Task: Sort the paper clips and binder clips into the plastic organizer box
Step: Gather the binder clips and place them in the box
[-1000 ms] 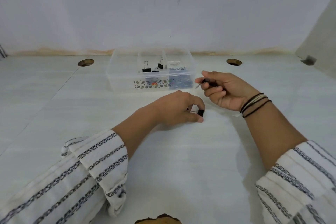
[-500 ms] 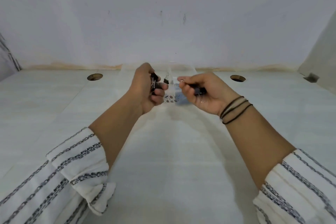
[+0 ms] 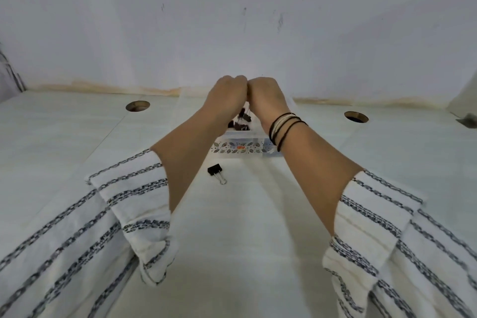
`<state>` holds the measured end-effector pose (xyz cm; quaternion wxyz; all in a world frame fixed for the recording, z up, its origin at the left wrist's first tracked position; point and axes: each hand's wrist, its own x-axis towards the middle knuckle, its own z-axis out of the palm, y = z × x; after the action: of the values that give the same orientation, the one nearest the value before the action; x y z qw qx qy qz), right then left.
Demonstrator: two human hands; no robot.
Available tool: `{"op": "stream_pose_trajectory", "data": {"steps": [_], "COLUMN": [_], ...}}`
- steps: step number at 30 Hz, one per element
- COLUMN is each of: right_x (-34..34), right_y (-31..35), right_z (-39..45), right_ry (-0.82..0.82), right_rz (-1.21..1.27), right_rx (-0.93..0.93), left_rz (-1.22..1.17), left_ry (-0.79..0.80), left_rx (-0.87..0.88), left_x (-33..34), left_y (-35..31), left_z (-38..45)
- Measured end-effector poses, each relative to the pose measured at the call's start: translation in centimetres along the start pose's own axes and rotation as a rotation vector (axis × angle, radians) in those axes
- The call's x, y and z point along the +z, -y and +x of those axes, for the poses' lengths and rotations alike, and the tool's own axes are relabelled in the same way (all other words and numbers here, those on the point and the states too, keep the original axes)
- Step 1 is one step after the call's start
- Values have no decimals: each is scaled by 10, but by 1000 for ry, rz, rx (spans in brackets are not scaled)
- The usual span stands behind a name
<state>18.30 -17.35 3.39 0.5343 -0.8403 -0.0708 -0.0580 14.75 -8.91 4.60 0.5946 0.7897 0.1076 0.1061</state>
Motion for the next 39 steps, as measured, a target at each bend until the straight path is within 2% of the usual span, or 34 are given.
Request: {"op": "stream_pose_trajectory", "data": {"steps": [5,6,8,11,13,15,19,21,24,26,30,33,34,36,38,39], "right_x": [-12,-15,-15,1,13,22,30,24,4,-5,-10,-33,-43,-57,-60,-61], "right_y": [2,5,10,0,-13,-26,-31,-19,3,1,-20,-26,-31,-47,-60,-66], "right_z": [-33,-44,-68,-85,-90,-93,-100,-100,-89,-74,-53,-41,-35,-28,-27,-26], "right_ry": [-140,-119,66,373,421,398,358,317,47,-93,-104,-335,-354,-244,-122,-106], "right_rz": [-123,-114,-152,-655,-905,-973,-928,-793,-497,-507,-649,-630,-607,-480,-340,-295], "right_rx": [-207,-250,-300,-362,-402,-421,-501,-490,-444,-459,-414,-306,-212,-5,127,131], "left_rz": [-60,-86,-133,-144,-84,-63,-51,-38,-27,-29,39,61,51,31,8,-7], "left_ry": [-91,-120,-213,-353,-389,-423,-420,-410,-431,-429,-411,-367,-331,-240,-206,-219], "left_rx": [178,202,233,322,381,385,386,394,378,357,301,167,82,-64,-106,-108], "left_x": [-33,-40,-52,-64,-71,-78,-81,-81,-85,-86,-85,-86,-86,-86,-86,-86], "left_y": [13,18,31,54,68,77,81,82,86,88,95,98,98,101,99,97], "left_z": [-12,-15,-18,-25,-27,-27,-23,-22,-19,-16,-14,-12,-12,-12,-15,-15]}}
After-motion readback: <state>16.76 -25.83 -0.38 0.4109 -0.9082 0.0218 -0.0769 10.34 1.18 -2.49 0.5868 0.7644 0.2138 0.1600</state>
